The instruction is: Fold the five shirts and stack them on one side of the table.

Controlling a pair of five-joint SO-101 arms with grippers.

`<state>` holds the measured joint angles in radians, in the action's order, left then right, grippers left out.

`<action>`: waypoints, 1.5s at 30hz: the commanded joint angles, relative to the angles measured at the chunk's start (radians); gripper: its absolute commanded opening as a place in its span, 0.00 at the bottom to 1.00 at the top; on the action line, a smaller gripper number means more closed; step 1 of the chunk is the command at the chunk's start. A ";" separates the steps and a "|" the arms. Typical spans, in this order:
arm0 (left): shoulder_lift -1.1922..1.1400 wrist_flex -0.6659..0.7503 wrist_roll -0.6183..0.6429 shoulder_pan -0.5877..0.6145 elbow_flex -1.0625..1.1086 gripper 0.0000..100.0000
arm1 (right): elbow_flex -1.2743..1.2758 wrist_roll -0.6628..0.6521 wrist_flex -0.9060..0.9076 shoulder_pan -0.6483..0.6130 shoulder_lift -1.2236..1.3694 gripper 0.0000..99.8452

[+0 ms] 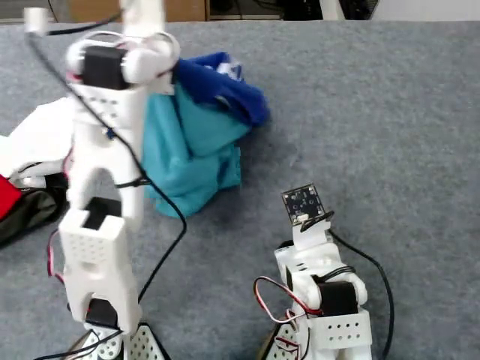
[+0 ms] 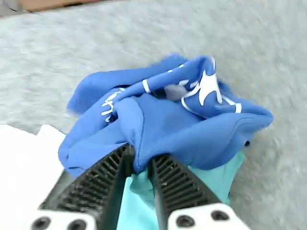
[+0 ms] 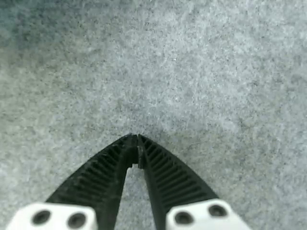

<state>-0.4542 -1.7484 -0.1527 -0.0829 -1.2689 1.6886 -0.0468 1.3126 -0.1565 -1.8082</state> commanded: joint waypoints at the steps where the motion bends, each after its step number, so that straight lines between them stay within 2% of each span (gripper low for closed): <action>1: 0.108 -0.011 -0.002 0.104 -0.057 0.02 | 0.001 0.002 0.002 -0.010 -0.087 0.01; 7: 0.205 -0.011 -0.002 0.305 -0.048 0.02 | 0.001 0.002 0.002 -0.010 -0.087 0.01; 12: 0.223 -0.011 -0.008 0.333 0.009 0.02 | 0.001 0.002 0.002 -0.010 -0.087 0.01; 16: 0.231 -0.011 -0.009 0.264 0.169 0.02 | 0.001 0.002 0.002 -0.010 -0.087 0.01; 19: 0.243 -0.011 -0.003 0.196 0.212 0.02 | 0.001 0.002 0.002 -0.010 -0.087 0.01; 24: 0.331 -0.011 0.002 -0.012 0.215 0.02 | 0.001 0.002 0.002 -0.010 -0.087 0.01; 27: 0.371 -0.002 0.049 -0.146 0.209 0.02 | 0.001 0.002 0.002 -0.010 -0.087 0.01; 33: 0.469 0.112 0.101 -0.325 0.209 0.02 | 0.001 0.002 0.002 -0.010 -0.087 0.01; 38: 0.466 0.103 0.095 -0.339 0.247 0.02 | 0.001 0.002 0.002 -0.010 -0.087 0.01; 45: 0.400 0.038 0.006 -0.238 0.408 0.02 | 0.001 0.002 0.002 -0.010 -0.087 0.01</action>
<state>-0.0445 -1.7024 -0.1266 -0.3744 -0.9145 1.6886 -0.0468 1.3126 -0.1565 -1.8082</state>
